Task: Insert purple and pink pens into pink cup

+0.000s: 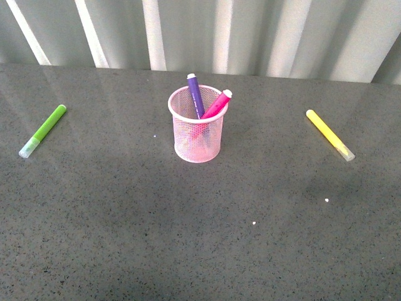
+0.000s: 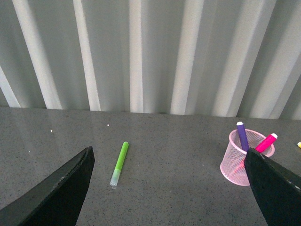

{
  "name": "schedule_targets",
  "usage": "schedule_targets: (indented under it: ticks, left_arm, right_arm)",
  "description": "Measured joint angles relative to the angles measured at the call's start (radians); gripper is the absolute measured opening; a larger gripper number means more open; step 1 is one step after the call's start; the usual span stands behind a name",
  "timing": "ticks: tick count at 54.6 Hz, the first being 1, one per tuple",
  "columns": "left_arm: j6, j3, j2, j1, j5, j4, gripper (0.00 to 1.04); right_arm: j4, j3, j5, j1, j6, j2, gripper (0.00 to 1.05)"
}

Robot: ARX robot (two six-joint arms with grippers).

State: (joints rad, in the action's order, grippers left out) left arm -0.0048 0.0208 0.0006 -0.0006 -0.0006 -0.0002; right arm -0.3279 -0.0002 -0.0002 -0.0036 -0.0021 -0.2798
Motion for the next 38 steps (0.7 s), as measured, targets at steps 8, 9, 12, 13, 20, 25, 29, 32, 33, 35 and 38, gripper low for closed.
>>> schedule_targets:
  ticks: [8,9,12,13,20,25,29,32,33,35,38]
  left_arm:
    - [0.0,0.0,0.0,0.0,0.0,0.0,0.98]
    - [0.0,0.0,0.0,0.0,0.0,0.0,0.98]
    - [0.0,0.0,0.0,0.0,0.0,0.0,0.98]
    - [0.0,0.0,0.0,0.0,0.0,0.0,0.98]
    - [0.0,0.0,0.0,0.0,-0.001,0.0,0.98]
    - [0.0,0.0,0.0,0.0,0.0,0.0,0.98]
    - [0.0,0.0,0.001,0.0,0.0,0.0,0.98]
    - [0.0,0.0,0.001,0.0,0.0,0.0,0.98]
    - [0.0,0.0,0.0,0.0,0.0,0.0,0.98]
    - [0.0,0.0,0.0,0.0,0.0,0.0,0.98]
    - [0.0,0.0,0.0,0.0,0.0,0.0,0.98]
  right_arm:
    - [0.114,0.012,0.0,0.0,0.001,0.077,0.03]
    - [0.122,0.012,0.0,0.0,0.001,0.081,0.03]
    - [0.142,0.012,0.0,0.0,0.001,0.095,0.03]
    - [0.148,0.012,0.0,0.0,0.002,0.101,0.03]
    - [0.321,0.016,0.0,0.001,0.002,0.267,0.03]
    - [0.325,0.016,0.0,0.001,0.002,0.275,0.03]
    - [0.326,0.016,0.0,0.001,0.002,0.274,0.03]
    - [0.326,0.016,0.0,0.001,0.002,0.275,0.03]
    - [0.326,0.016,0.0,0.001,0.002,0.275,0.03]
    - [0.326,0.016,0.0,0.001,0.002,0.275,0.03]
    - [0.326,0.016,0.0,0.001,0.002,0.275,0.03]
